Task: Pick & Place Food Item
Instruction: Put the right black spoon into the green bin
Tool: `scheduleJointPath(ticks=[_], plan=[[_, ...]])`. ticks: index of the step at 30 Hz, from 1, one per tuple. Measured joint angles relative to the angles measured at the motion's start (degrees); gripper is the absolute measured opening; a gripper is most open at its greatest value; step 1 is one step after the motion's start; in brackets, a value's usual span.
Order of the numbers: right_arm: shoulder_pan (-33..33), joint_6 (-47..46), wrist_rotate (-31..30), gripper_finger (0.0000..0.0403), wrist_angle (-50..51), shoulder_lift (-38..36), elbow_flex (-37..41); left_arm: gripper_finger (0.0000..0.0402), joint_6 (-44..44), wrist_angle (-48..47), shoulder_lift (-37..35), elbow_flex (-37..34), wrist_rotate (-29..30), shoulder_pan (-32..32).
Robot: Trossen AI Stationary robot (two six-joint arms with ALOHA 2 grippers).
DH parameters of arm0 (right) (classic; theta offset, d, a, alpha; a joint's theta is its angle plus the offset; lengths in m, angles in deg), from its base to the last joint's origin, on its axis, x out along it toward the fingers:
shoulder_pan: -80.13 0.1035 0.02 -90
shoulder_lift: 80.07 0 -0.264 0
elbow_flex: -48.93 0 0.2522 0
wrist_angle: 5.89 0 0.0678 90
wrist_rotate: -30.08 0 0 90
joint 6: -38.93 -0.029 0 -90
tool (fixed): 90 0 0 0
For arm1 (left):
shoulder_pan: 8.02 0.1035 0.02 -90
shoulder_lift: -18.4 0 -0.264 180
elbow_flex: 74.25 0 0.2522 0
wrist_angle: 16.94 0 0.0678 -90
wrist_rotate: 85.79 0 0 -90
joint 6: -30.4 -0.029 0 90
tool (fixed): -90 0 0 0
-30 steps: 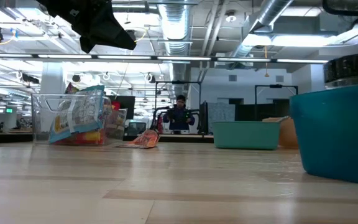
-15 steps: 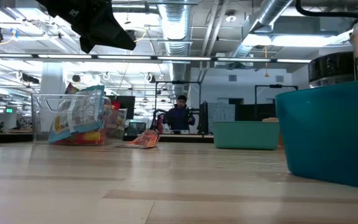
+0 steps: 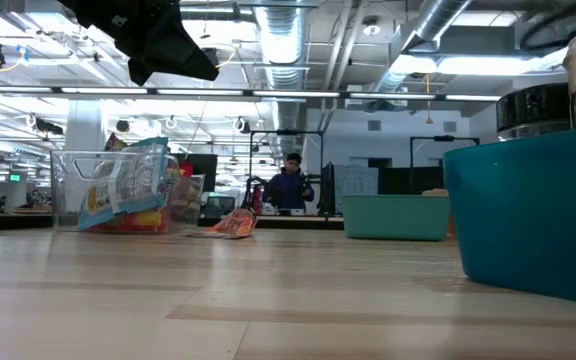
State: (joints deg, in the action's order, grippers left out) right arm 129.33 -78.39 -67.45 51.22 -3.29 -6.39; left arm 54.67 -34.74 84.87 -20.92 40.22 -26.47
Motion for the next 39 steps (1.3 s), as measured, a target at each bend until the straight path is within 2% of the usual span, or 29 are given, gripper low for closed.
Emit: scheduleJointPath(ticks=[6, 12, 30, 39], plan=[[2.3, -6.9, 3.8, 0.0001, 5.8, -0.3, 0.0, 0.0001, 0.0, 0.0, 0.0, 0.0, 0.0, 0.0], [2.4, -7.3, 4.7, 0.0006, 5.5, -0.3, 0.0, 0.0001, 0.0, 0.0, 0.0, 0.0, 0.0, 0.0], [2.4, -7.4, 4.7, 0.0108, 6.1, 1.4, 0.1, 0.0001, 0.0, 0.0, 0.0, 0.0, 0.0, 0.0], [2.4, -10.2, 4.9, 0.0108, 5.3, 1.4, 2.5, 0.0001, 0.0, 0.0, 0.0, 0.0, 0.0, 0.0]])
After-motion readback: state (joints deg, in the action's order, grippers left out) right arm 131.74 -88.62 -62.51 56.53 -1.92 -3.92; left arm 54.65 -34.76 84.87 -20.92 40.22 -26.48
